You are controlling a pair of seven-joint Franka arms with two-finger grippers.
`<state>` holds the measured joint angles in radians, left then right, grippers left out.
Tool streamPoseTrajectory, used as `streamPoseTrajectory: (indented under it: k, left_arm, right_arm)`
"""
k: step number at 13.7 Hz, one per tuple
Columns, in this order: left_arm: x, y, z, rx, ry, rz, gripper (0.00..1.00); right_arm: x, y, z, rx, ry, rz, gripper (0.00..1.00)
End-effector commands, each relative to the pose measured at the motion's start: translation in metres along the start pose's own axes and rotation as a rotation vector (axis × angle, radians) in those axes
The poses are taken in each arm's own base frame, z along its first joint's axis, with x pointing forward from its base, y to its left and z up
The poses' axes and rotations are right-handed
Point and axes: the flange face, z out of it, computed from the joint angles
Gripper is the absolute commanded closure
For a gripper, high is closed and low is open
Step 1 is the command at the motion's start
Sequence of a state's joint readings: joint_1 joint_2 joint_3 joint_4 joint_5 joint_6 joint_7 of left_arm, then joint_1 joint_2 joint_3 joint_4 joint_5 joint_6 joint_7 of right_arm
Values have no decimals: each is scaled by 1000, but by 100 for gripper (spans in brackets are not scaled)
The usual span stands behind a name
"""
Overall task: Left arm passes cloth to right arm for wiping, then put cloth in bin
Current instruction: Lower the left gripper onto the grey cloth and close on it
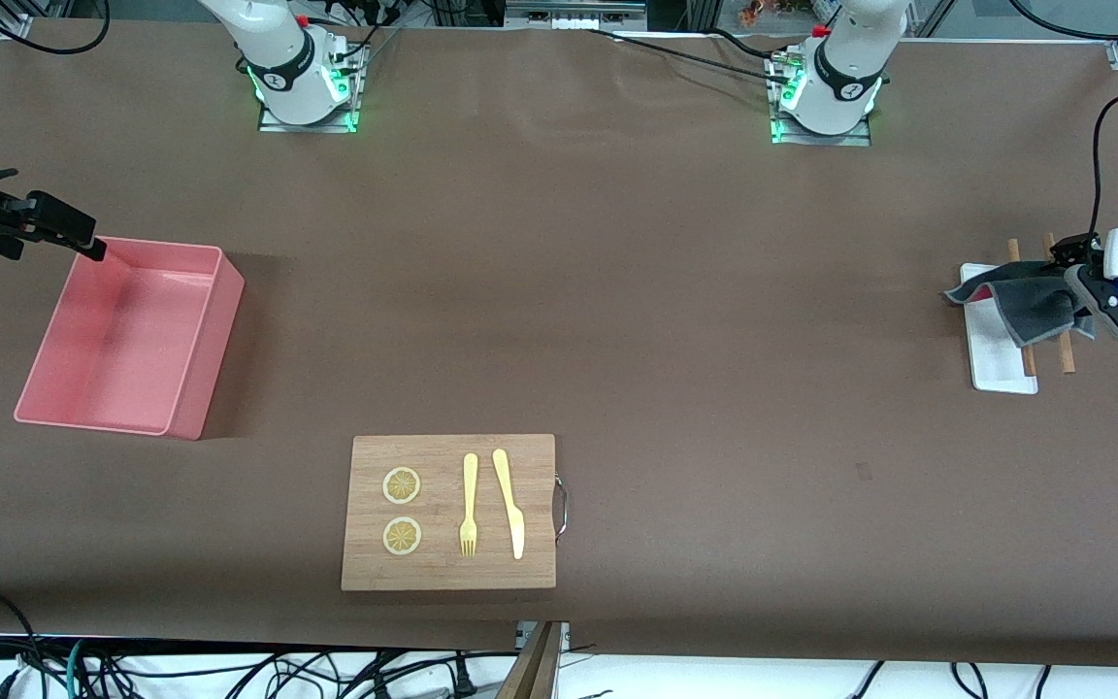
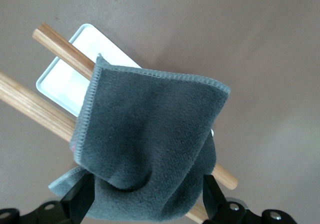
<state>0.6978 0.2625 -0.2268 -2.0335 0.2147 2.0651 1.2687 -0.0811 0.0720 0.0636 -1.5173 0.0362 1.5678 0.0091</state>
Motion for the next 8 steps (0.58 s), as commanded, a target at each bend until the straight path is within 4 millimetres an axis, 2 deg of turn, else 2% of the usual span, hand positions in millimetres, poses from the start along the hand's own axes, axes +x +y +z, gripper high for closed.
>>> streamPoseTrajectory:
  k: [1, 3, 8]
  left_arm:
    - [-4, 10, -6, 1, 15, 22, 33]
    - [-5, 9, -7, -3, 14, 23, 35]
    - [-5, 9, -9, -3, 13, 24, 51]
  right_arm:
    - [3, 2, -6, 17, 8, 2, 0]
    - [4, 0, -6, 18, 9, -1, 0]
    - [4, 0, -6, 18, 9, 0, 0]
